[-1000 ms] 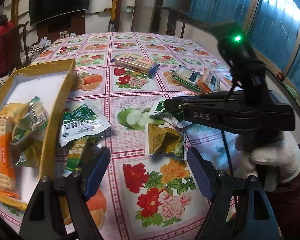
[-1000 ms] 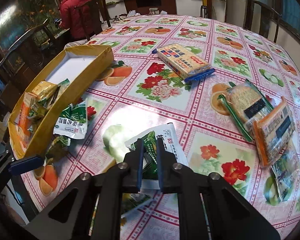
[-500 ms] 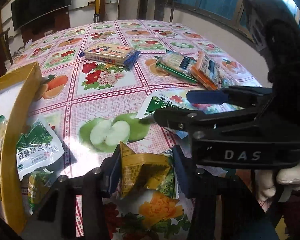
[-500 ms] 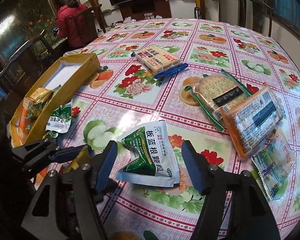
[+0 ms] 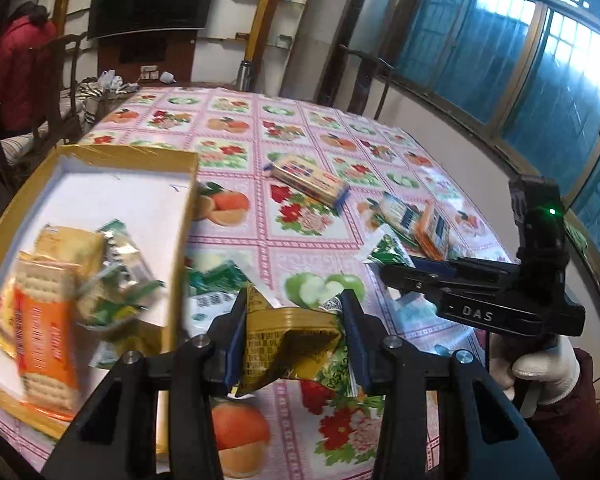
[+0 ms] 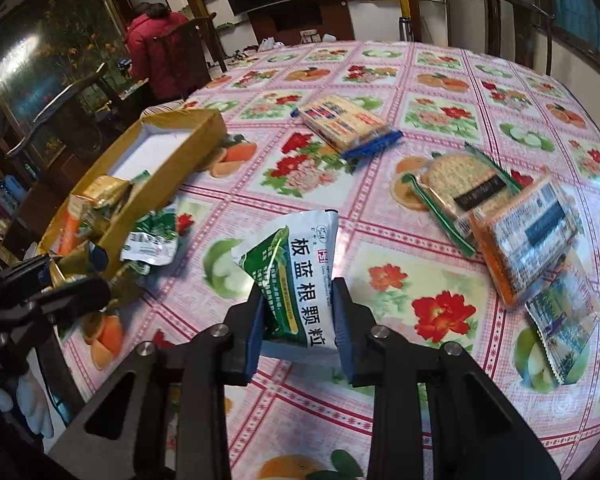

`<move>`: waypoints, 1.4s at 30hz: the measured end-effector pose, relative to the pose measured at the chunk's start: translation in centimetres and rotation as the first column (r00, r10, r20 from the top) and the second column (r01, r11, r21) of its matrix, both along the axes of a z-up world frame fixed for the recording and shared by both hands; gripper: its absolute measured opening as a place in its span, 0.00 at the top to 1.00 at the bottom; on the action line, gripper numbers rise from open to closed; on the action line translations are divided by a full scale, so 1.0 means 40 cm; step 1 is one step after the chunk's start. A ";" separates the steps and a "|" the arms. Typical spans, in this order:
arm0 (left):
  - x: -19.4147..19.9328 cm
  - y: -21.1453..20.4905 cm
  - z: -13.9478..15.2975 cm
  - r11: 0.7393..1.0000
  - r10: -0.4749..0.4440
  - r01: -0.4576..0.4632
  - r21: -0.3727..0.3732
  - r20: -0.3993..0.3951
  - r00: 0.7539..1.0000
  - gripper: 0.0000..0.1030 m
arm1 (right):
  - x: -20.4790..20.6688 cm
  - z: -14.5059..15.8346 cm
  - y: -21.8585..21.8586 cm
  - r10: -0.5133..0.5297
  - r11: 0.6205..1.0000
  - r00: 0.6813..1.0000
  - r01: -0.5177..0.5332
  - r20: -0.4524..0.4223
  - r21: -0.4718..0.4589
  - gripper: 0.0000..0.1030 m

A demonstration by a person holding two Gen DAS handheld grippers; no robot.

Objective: Organize snacks
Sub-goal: 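Carry both items over the white box and open both tools to drop them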

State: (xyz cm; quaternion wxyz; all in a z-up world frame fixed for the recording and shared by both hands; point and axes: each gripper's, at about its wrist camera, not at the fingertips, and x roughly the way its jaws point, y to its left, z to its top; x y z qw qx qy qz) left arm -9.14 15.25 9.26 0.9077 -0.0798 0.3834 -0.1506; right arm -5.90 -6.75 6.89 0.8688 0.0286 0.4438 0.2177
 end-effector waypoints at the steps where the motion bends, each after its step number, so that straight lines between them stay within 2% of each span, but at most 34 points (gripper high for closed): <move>1: 0.005 0.034 0.016 1.000 0.028 -0.028 0.002 0.011 1.000 0.58 | -0.003 0.024 0.020 0.015 1.000 1.000 -0.015 0.014 0.010 0.68; 5: 0.046 0.164 0.041 0.990 0.137 -0.137 0.021 0.022 0.990 0.58 | 0.006 0.109 0.120 0.093 0.992 0.995 -0.096 0.044 0.081 0.68; 8: 0.089 0.247 0.027 0.977 0.209 -0.210 0.044 0.025 0.978 0.58 | 0.033 0.132 0.197 0.148 0.979 0.988 -0.151 0.031 0.134 0.68; 13: 0.157 0.357 -0.031 0.957 0.290 -0.289 0.016 -0.035 0.956 0.57 | 0.100 0.102 0.329 0.195 0.971 0.981 -0.192 -0.005 0.143 0.67; 18: 0.185 0.425 -0.049 0.950 0.310 -0.312 -0.028 -0.059 0.949 0.48 | 0.168 0.054 0.426 0.184 0.979 0.982 -0.181 -0.030 0.091 0.67; 22: 0.205 0.444 -0.056 0.946 0.320 -0.323 -0.038 -0.066 0.945 0.40 | 0.233 0.031 0.464 0.140 0.989 0.989 -0.136 -0.050 0.063 0.60; 24: 0.208 0.450 -0.057 0.942 0.330 -0.333 -0.042 -0.071 0.941 0.38 | 0.254 0.021 0.476 0.122 0.992 0.991 -0.119 -0.050 0.052 0.51; 26: 0.204 0.453 -0.057 0.942 0.325 -0.329 -0.060 -0.074 0.943 0.37 | 0.260 0.018 0.479 0.111 0.993 0.993 -0.108 -0.049 0.054 0.50; 31: 0.161 0.440 -0.036 0.941 0.330 -0.332 -0.061 -0.040 0.943 0.36 | 0.222 0.044 0.461 0.101 0.992 0.995 -0.100 -0.016 0.073 0.47; 33: 0.128 0.425 -0.016 0.940 0.337 -0.337 -0.058 -0.010 0.941 0.36 | 0.198 0.059 0.439 0.094 0.991 0.996 -0.093 -0.002 0.092 0.42; 36: 0.071 0.394 0.010 0.945 0.320 -0.316 -0.084 0.031 0.947 0.31 | 0.171 0.063 0.394 0.081 0.992 0.997 -0.080 -0.003 0.099 0.40; 38: 0.035 0.369 0.020 0.949 0.307 -0.302 -0.094 0.055 0.950 0.28 | 0.160 0.049 0.370 0.077 0.995 0.997 -0.077 -0.011 0.066 0.40; 42: -0.018 0.316 0.032 0.954 0.292 -0.283 -0.100 0.085 0.953 0.28 | 0.151 0.009 0.368 0.100 0.995 0.995 -0.100 -0.012 -0.030 0.40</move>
